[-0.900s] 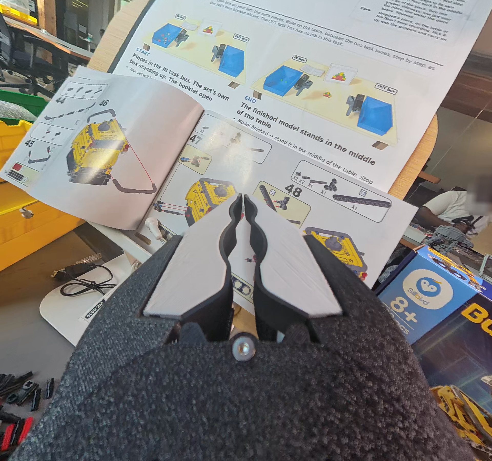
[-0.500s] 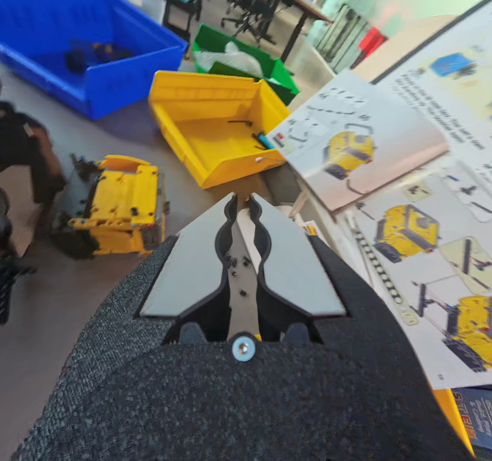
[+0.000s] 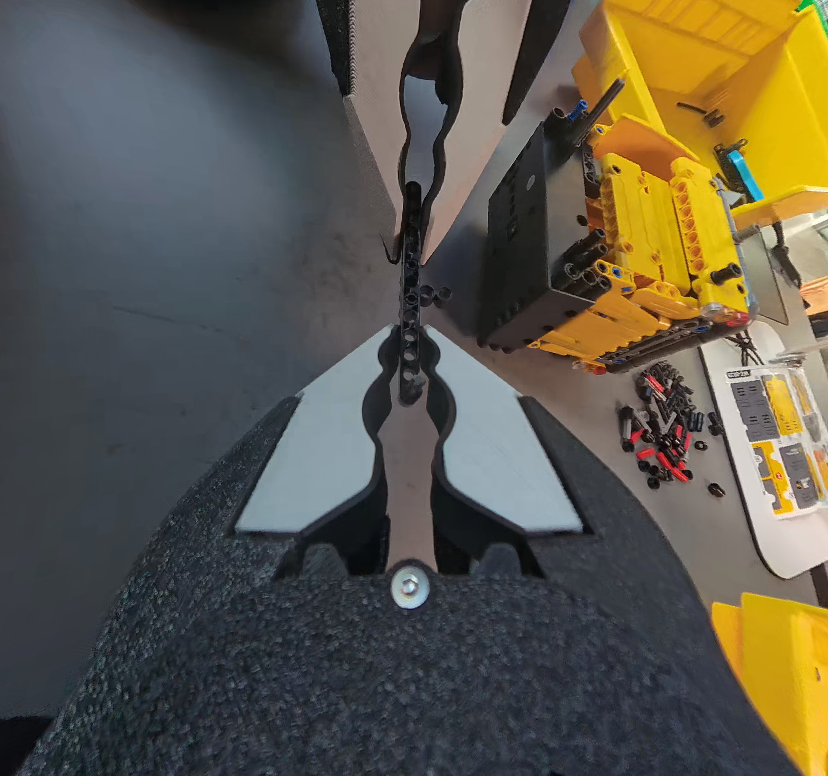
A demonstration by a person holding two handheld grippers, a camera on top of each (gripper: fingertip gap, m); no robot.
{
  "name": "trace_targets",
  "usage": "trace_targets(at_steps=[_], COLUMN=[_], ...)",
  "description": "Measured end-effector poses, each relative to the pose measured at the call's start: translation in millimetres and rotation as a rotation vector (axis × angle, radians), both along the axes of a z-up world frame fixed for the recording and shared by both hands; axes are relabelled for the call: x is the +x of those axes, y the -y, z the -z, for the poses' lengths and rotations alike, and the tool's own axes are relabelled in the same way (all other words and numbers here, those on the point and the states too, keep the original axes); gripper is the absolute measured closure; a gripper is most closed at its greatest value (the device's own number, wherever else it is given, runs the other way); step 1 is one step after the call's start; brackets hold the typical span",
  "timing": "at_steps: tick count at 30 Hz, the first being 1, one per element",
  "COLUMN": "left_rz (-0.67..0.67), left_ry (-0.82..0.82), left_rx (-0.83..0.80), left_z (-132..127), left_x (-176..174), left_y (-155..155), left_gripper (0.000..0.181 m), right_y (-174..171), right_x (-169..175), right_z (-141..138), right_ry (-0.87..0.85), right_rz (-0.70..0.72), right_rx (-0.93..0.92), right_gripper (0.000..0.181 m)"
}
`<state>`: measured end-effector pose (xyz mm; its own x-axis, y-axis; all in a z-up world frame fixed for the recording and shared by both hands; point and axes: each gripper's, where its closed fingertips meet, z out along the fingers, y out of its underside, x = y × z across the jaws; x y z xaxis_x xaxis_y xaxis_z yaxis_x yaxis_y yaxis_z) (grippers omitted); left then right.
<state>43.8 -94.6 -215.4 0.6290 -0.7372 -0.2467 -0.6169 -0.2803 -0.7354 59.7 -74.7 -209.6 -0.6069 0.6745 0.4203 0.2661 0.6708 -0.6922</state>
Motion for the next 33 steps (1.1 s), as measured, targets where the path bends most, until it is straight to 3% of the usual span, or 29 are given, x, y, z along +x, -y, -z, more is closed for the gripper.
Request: trace_targets(at_steps=[4, 9, 12, 16, 17, 25, 30, 33], left_rz=[-0.007, -0.069, -0.075, -0.082, -0.086, -0.225, -0.258, -0.271], left_ry=[-0.002, -0.023, 0.023, 0.131, 0.162, 0.408, 0.454, 0.461], left_rx=[-0.033, -0.065, -0.042, 0.039, 0.063, 0.334, 0.346, 0.32], left_z=[2.5, 5.9, -7.2, -37.8, -45.4, -108.3, -108.9, -101.7], left_x=[-12.3, -38.2, -42.9, -46.9, -49.1, -80.2, -80.7, -78.8], left_y=[8.7, 21.5, 26.5, 33.1, 35.2, 28.4, 18.1, 12.5], left_gripper=[0.175, 0.175, 0.175, 0.175, 0.175, 0.175, 0.175, 0.175], right_y=[5.3, -23.9, -39.1, -35.0, -32.6, -26.2, -30.2, -66.2], right_x=[-5.8, -27.0, -44.3, -61.0, -59.6, -4.5, 25.5, 26.4], right_z=[8.6, -42.2, -44.9, -28.4, -27.4, -27.8, -34.7, -33.9], right_ry=[0.079, -0.005, -0.005, -0.07, -0.077, -0.041, 0.021, 0.071], right_rz=[0.013, 0.162, 0.272, 0.281, 0.262, 0.152, 0.101, 0.184], right_rx=[-0.065, -0.27, -0.291, -0.182, -0.162, -0.198, -0.24, -0.285], right_gripper=[0.165, 0.146, 0.128, 0.146, 0.153, 0.153, 0.14, 0.143])
